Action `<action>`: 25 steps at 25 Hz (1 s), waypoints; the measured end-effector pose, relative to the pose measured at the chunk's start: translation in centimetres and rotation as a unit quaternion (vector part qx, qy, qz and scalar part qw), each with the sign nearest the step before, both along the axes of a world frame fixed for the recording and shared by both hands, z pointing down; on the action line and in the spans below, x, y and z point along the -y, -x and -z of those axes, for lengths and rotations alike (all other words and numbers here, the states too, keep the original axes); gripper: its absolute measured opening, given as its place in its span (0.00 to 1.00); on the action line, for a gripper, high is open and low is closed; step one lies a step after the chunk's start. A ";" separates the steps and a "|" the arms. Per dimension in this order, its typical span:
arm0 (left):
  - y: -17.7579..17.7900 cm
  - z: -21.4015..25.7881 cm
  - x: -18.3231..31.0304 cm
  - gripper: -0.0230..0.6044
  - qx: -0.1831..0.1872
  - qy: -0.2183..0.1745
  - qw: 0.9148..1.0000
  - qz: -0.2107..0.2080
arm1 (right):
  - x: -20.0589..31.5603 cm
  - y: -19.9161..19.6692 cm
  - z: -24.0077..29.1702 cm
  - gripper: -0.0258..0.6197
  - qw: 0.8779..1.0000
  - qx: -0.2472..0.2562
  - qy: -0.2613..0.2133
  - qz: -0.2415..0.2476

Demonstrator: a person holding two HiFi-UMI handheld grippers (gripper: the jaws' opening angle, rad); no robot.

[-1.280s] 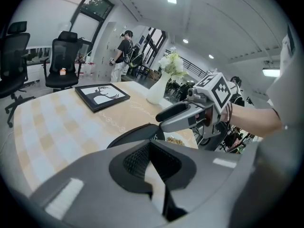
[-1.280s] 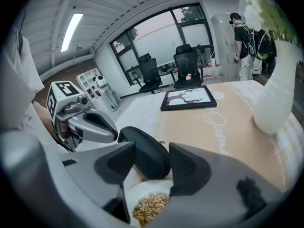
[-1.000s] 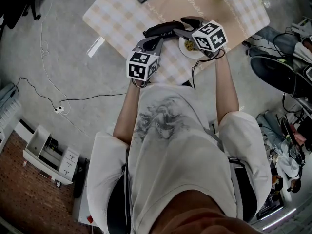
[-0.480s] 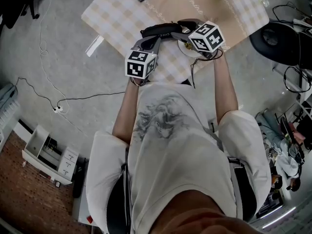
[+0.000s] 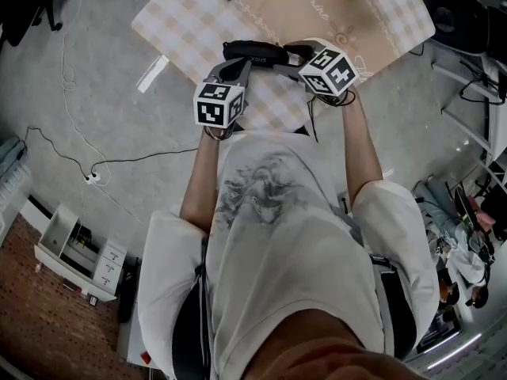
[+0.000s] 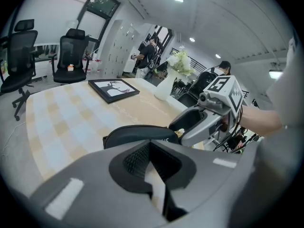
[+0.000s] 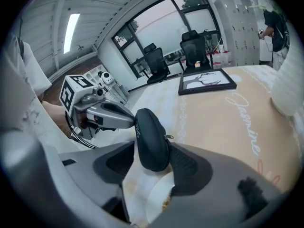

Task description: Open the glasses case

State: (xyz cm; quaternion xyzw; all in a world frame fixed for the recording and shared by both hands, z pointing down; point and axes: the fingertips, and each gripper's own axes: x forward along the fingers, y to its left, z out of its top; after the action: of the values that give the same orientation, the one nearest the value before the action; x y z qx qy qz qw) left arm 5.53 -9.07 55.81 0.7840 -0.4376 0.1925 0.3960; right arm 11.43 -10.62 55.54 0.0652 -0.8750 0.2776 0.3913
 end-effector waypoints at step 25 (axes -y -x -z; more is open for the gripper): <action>2.2 1.0 -2.7 0.04 0.006 -0.011 0.999 0.032 | -7.4 4.0 1.7 0.41 0.999 0.041 0.011 0.019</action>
State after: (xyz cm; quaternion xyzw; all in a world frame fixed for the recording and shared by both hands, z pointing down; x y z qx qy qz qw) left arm 3.34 -6.40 54.80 0.7729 -0.4667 0.1794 0.3906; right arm 7.41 -3.21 53.84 0.0328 -0.8885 0.2818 0.3608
